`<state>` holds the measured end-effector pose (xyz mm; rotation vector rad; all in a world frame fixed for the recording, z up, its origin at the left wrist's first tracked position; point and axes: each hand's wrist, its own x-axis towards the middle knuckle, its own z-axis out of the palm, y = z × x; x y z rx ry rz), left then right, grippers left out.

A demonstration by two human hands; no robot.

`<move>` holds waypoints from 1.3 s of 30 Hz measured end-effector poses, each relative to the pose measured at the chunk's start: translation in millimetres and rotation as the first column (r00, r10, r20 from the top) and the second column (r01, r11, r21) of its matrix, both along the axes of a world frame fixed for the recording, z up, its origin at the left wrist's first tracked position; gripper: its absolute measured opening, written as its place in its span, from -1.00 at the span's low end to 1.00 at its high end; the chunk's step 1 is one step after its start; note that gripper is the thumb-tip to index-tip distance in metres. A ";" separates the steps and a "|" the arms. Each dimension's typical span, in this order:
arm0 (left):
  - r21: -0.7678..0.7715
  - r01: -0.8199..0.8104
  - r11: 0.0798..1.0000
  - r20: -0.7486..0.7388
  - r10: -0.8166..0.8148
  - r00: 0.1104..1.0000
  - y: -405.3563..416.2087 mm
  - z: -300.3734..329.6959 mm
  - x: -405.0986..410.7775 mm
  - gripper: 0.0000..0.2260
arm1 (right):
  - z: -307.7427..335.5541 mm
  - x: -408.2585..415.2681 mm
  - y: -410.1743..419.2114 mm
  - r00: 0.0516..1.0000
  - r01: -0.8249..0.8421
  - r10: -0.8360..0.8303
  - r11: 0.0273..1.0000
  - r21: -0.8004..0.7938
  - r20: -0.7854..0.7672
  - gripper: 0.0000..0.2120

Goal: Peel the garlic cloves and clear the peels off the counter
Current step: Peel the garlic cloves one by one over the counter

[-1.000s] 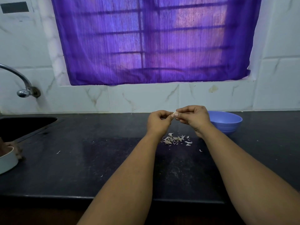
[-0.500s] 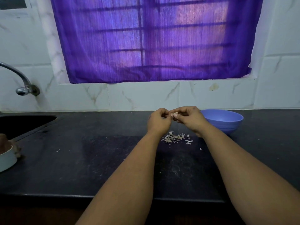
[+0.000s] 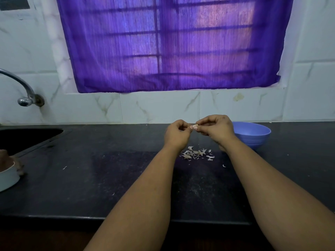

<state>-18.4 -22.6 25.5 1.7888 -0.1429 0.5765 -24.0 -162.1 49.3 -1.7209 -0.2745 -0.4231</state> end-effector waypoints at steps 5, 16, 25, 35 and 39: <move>-0.026 0.021 0.999 -0.016 -0.022 1.000 -0.2 0.2 -2.3 -0.85 | -1.4 2.9 -0.8 0.999 -0.044 0.043 0.998 0.036 0.014 -0.84; -0.073 0.091 0.993 -0.045 -0.095 0.994 -4.0 2.7 -5.4 -0.94 | -5.5 7.3 2.9 0.984 -0.166 0.174 0.976 0.141 -0.044 -0.85; -0.160 0.082 0.984 -0.050 -0.091 0.995 2.1 3.5 -8.8 -0.96 | -3.8 8.3 7.5 0.962 -0.235 0.255 0.955 0.180 -0.100 -0.81; -0.117 0.121 0.986 -0.043 -0.127 0.991 -3.0 4.9 -15.4 -0.94 | -7.1 8.9 2.0 0.983 -0.130 0.137 0.989 0.064 -0.124 -0.96; -0.099 0.130 0.986 -0.049 -0.136 0.990 -9.1 6.1 -15.2 -0.94 | -6.7 10.3 -2.2 0.990 -0.097 0.095 0.995 -0.009 -0.106 -0.98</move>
